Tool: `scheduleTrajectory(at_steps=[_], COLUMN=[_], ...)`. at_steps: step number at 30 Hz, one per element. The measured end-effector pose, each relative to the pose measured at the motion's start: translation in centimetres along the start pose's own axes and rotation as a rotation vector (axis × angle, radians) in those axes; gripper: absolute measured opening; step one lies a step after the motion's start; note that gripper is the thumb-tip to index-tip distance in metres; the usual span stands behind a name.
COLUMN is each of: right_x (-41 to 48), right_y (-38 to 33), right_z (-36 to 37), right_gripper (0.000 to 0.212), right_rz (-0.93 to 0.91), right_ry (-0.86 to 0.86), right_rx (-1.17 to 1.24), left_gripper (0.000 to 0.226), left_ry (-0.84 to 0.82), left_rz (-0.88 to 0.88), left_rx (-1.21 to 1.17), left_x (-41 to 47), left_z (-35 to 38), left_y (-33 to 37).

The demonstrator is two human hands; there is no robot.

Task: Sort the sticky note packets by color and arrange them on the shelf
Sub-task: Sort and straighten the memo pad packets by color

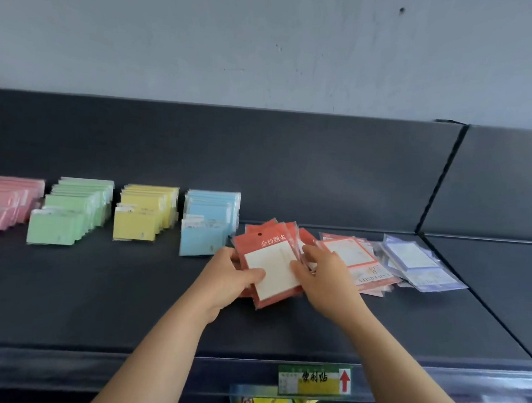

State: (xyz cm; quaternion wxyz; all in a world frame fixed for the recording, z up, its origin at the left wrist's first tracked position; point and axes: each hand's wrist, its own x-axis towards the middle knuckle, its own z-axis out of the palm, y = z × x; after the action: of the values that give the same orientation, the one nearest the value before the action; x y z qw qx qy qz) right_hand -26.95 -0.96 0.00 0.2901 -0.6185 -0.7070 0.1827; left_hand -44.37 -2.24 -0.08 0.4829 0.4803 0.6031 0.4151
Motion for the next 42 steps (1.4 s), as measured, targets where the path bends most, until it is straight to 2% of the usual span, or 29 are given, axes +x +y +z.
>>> scheduleTrajectory(at_steps=[3, 4, 7, 9, 15, 20, 26, 33, 36, 39, 42], right_x=[-1.2, -1.6, -2.8, -3.5, -4.8, -6.0, -6.5, -5.9, -4.0, -2.7, -3.1], right_y=[0.0, 0.1, 0.4, 0.3, -1.0, -1.3, -1.5, -2.2, -1.3, -0.8, -0.5], right_z=[0.7, 0.9, 0.9, 0.7, 1.1, 2.2, 2.8, 2.5, 1.6, 2.0, 3.0], right_gripper=[0.017, 0.019, 0.048, 0.053, 0.043, 0.044, 0.041, 0.049, 0.052, 0.053, 0.054], right_rz=[-0.060, -0.066, -0.049, -0.066, -0.169, -0.187, -0.114, -0.091, -0.067, -0.086, -0.097], right_ry=[0.012, 0.014, 0.013, 0.004, -0.007, -0.085, -0.092, -0.154, -0.016, -0.061, -0.072], right_rx=[0.007, 0.032, 0.119, 0.201, 0.435, 0.626, 0.616, 0.339, 0.118, -0.151, -0.204], left_gripper=[0.025, 0.027, 0.037, 0.041, 0.053, 0.068, 0.074, 0.062, 0.054, 0.053, 0.046], left_ry=[0.059, 0.076, 0.064, 0.047, 0.050, -0.049, -0.052, -0.039, 0.036, 0.082, 0.109], left_rz=[0.021, 0.035, 0.068, 0.112, 0.296, 0.296, 0.274, 0.233, 0.148, 0.074, 0.033], left_rx=[-0.006, -0.007, 0.004, 0.025, 0.187, 0.263, 0.271, 0.279, 0.162, 0.022, -0.017], left_x=[-1.1, -1.3, -2.2, -2.9, -5.0, -6.0, -5.9, -5.2, -4.8, -4.2, -3.6], left_z=[0.2, 0.2, 0.2, 0.1, -1.1, -1.5, -1.1, -2.5, -4.3, -5.8, -6.8], left_y=[-0.5, -0.8, -1.4, -1.5, -0.6, -1.5, -2.5, -2.4, -2.7, -3.5, -4.2])
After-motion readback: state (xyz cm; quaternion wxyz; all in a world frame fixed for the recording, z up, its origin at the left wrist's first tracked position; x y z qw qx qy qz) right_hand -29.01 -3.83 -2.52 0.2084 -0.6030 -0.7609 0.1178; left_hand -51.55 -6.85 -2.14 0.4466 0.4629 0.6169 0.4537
